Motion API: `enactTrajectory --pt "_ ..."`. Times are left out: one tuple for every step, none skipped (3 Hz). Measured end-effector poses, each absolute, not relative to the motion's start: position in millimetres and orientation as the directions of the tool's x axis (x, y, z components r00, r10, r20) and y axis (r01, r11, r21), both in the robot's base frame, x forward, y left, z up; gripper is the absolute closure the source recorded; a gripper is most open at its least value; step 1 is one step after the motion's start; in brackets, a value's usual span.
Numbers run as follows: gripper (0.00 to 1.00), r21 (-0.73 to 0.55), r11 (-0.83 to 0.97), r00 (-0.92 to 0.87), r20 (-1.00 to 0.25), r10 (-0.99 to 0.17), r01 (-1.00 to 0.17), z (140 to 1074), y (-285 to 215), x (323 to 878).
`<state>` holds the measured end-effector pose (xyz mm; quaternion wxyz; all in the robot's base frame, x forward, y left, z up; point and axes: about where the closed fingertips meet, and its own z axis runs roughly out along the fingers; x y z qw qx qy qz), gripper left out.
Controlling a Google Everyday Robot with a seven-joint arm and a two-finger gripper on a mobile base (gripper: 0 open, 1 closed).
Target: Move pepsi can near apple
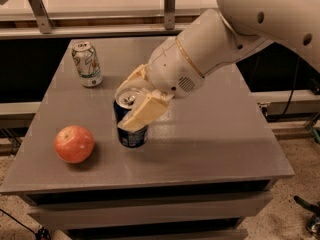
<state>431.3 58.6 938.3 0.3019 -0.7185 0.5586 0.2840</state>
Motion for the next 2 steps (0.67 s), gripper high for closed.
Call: enactTrajectory --pt "1.0 -0.124 -0.226 0.241 -0.746 -0.621 -0.966 935.7 69.6 426.4" --pt "1.0 -0.13 -0.261 0.267 -0.747 -0.609 -0.957 934.8 79.4 421.7"
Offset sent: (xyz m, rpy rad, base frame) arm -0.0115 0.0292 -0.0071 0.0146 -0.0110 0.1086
